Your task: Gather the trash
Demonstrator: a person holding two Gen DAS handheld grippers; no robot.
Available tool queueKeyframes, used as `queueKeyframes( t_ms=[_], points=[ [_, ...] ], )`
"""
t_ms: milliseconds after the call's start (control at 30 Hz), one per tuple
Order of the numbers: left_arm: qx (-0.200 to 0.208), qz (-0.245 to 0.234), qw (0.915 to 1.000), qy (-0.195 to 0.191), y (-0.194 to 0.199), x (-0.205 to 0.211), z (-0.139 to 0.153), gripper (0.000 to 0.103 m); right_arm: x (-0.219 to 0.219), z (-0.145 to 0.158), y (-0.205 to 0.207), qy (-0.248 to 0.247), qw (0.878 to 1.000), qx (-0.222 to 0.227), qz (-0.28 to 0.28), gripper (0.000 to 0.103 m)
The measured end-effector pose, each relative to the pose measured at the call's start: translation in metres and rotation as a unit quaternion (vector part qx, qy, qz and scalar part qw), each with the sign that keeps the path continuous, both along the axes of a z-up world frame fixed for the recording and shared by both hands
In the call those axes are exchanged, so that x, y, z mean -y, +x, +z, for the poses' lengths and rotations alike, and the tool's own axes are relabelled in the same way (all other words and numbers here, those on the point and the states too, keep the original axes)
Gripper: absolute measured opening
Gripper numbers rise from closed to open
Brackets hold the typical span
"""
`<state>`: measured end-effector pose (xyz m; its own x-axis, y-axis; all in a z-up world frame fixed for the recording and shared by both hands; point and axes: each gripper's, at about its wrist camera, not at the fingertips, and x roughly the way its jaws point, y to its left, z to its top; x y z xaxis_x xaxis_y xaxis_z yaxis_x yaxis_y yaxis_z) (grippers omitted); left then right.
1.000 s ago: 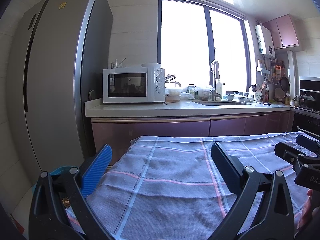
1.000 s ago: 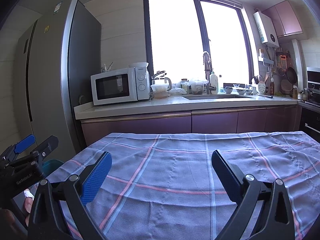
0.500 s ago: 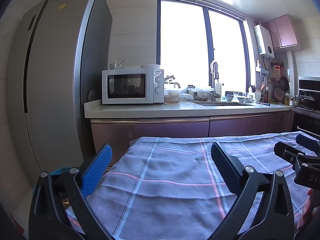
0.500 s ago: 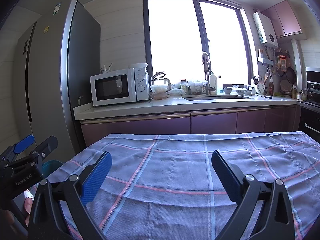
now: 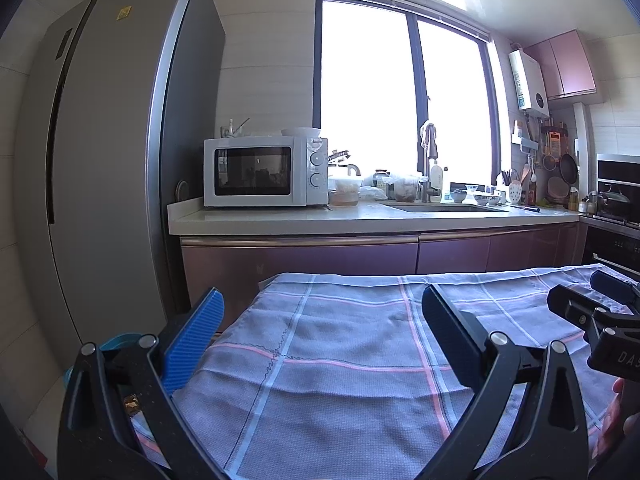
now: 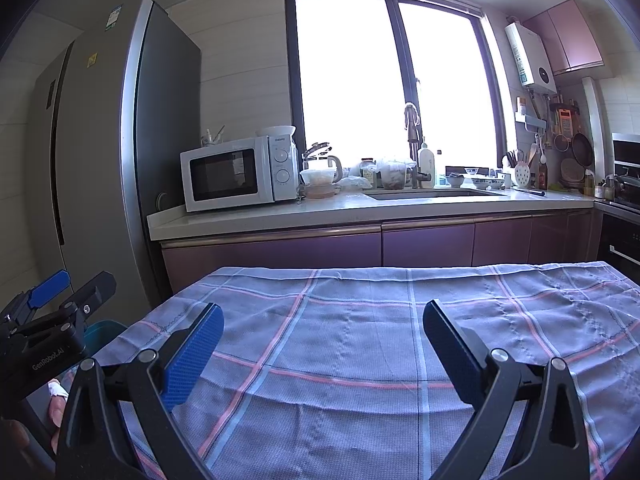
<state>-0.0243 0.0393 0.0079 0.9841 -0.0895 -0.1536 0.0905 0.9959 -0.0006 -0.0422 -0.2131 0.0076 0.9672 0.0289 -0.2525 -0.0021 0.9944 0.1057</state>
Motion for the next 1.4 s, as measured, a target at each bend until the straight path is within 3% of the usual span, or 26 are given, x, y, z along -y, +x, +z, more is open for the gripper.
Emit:
queueKeyframes(
  t_ms=[1400],
  points=[
    [-0.004,0.0,1.0,0.001,0.0034,0.0004,-0.0017,0.097,0.0001,0.0027,0.0002,-0.001,1.0,0.003,0.001,0.096]
  ],
)
